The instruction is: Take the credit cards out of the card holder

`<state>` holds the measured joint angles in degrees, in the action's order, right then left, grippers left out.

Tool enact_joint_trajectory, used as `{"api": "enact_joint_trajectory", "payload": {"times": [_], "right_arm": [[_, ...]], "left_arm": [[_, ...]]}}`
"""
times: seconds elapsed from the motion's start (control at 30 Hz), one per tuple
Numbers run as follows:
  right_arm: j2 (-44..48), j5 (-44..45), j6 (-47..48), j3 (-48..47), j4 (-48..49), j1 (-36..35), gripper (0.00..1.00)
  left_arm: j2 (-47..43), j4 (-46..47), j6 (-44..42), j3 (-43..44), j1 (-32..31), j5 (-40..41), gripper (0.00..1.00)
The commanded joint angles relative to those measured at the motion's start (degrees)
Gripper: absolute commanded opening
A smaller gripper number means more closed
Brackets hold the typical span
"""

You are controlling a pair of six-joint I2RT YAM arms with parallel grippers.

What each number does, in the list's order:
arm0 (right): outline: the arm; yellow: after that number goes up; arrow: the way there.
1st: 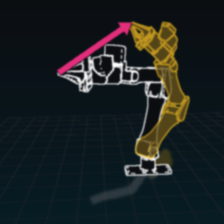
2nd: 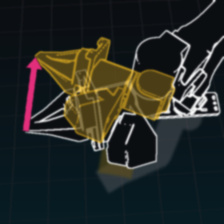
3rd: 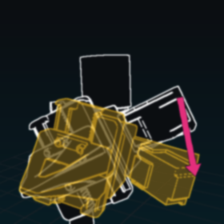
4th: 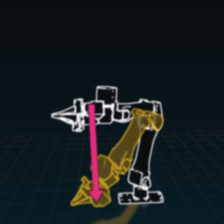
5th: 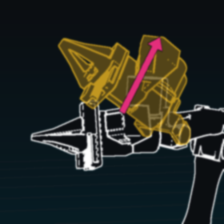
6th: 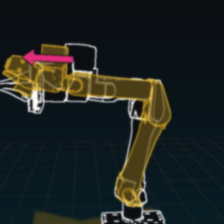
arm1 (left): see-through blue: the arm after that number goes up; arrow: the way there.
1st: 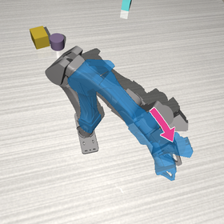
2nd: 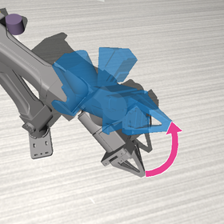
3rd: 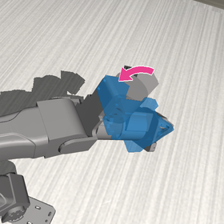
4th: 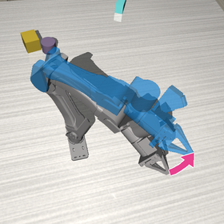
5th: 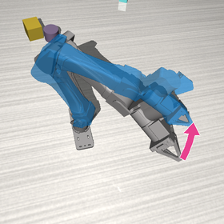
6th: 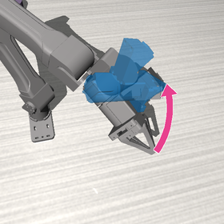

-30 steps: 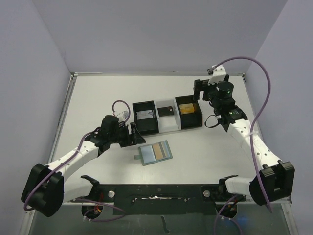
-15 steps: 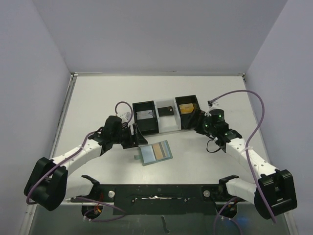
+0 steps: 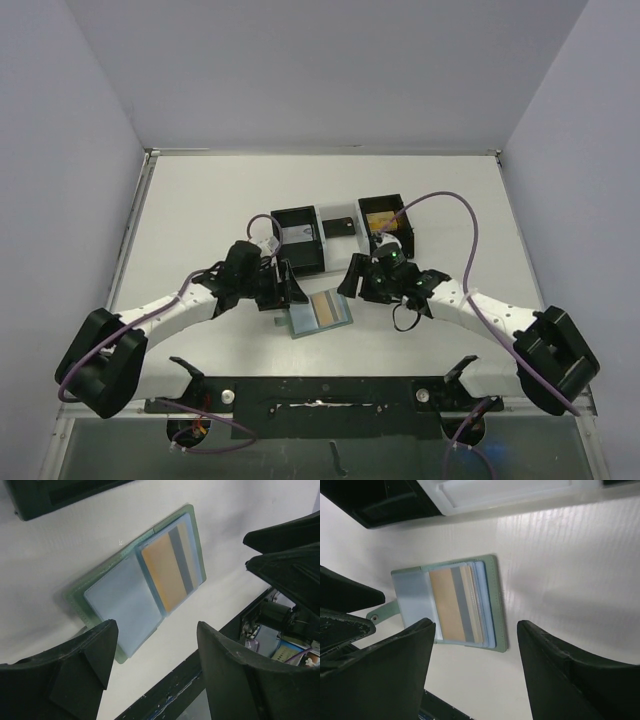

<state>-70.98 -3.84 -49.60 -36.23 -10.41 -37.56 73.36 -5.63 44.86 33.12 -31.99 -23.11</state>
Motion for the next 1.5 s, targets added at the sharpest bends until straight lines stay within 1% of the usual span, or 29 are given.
{"api": "enact_joint_trajectory", "payload": {"times": [0.0, 0.13, 0.2, 0.4, 0.57, 0.67, 0.8, 1.0, 1.1, 1.23, 1.3, 1.4, 1.47], "right_arm": [[-4.45, 2.43, -1.0, -5.25, -0.76, -3.5, 0.64], [-9.95, 1.85, 1.25, -9.67, -2.51, -5.47, 0.53], [-12.06, 1.31, 1.65, -11.48, -2.53, -6.12, 0.48], [-16.47, 0.87, 1.87, -13.63, -3.08, -7.22, 0.43], [-18.58, 0.72, 2.18, -14.65, -4.26, -7.62, 0.41], [-19.77, 0.11, 2.6, -15.1, -4.7, -7.7, 0.4], [-21.24, -0.19, 3.4, -16.31, -5.28, -8.11, 0.33], [-21.83, -0.81, 4.04, -17.54, -6.18, -8.58, 0.18], [-21.57, -1.99, 4.56, -17.88, -6.15, -8.75, 0.13], [-21.52, -4.21, 4.95, -17.97, -5.4, -8.81, 0.12], [-21.35, -3.61, 4.85, -18.0, -5.77, -8.87, 0.13], [-21.43, 0.85, 4.29, -18.67, -8.94, -8.86, 0.22], [-21.57, 3.65, 5.31, -19.86, -11.25, -8.83, 0.29]], "left_arm": [[1.37, 3.29, 0.86, 0.12, -1.59, 1.5, 0.62], [2.21, 1.89, 0.4, 0.4, -2.25, 3.23, 0.59], [2.27, 1.21, -0.14, 0.6, -2.35, 3.71, 0.58], [2.46, -1.84, -1.62, 1.12, -2.51, 5.54, 0.55], [1.41, -5.0, -2.51, 0.65, -2.5, 8.26, 0.54], [1.54, -5.36, -2.67, 0.08, -2.46, 8.7, 0.55], [2.17, -5.87, -3.08, -0.6, -2.49, 9.02, 0.53], [4.29, -1.55, -2.19, -3.59, -2.57, 6.89, 0.44], [5.17, -0.01, -1.97, -4.24, -2.6, 6.25, 0.38], [5.05, 0.35, -1.81, -4.38, -2.73, 6.69, 0.36], [4.95, 0.16, -1.88, -4.32, -2.73, 6.98, 0.36], [4.65, -0.38, -1.86, -4.3, -2.69, 7.48, 0.35], [4.28, -0.65, -1.94, -4.3, -2.68, 7.71, 0.36]]}}
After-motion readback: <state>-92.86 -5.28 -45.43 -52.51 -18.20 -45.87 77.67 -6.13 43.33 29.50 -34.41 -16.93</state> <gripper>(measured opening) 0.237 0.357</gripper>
